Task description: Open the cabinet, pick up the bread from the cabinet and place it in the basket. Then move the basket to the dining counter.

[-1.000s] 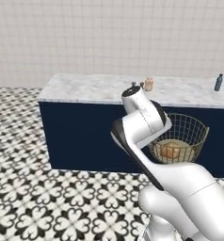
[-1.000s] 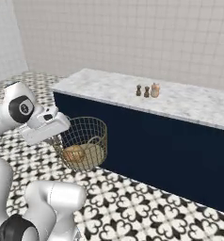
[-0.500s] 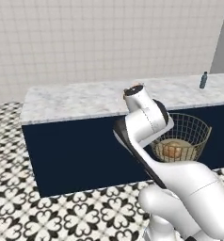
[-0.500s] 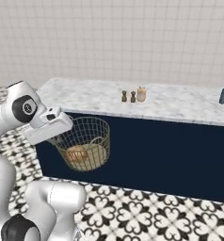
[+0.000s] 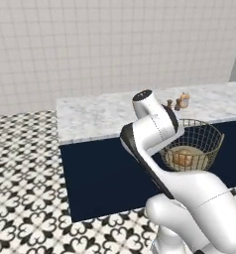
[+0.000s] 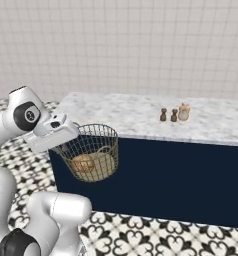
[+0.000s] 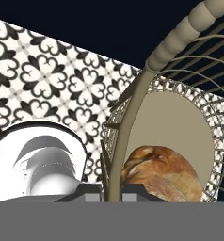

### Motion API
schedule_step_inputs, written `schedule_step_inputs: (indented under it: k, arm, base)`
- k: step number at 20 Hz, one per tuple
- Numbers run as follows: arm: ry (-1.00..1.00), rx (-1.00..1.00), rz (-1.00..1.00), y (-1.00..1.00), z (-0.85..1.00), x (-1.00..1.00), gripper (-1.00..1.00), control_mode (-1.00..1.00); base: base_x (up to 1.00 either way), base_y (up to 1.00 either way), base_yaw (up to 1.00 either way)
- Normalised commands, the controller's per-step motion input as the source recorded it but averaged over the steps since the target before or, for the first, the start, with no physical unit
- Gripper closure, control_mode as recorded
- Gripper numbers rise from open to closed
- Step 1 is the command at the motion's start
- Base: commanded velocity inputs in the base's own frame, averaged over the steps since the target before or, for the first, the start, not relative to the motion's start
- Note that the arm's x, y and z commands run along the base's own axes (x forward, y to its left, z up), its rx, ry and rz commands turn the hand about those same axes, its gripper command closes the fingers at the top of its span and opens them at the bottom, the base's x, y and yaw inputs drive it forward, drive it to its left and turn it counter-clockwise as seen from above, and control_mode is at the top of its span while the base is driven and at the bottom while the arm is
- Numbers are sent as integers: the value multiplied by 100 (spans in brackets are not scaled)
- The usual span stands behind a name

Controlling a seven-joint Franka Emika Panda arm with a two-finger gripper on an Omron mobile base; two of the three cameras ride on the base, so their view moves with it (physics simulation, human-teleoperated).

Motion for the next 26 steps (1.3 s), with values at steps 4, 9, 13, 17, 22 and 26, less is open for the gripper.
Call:
schedule_step_inputs:
  k: [4,9,13,17,22,26]
  arm:
    - [0,0,0,0,0,0,100,100]
    - [0,0,0,0,0,0,100,100]
    - [0,0,0,0,0,0,100,100]
    - [0,0,0,0,0,0,100,100]
    - [0,0,0,0,0,0,100,100]
    - [0,0,0,0,0,0,100,100]
  base:
    - [75,64,-1]
    - [69,33,0]
    - [67,5,0]
    - [61,13,0]
    - [62,23,0]
    - [61,26,0]
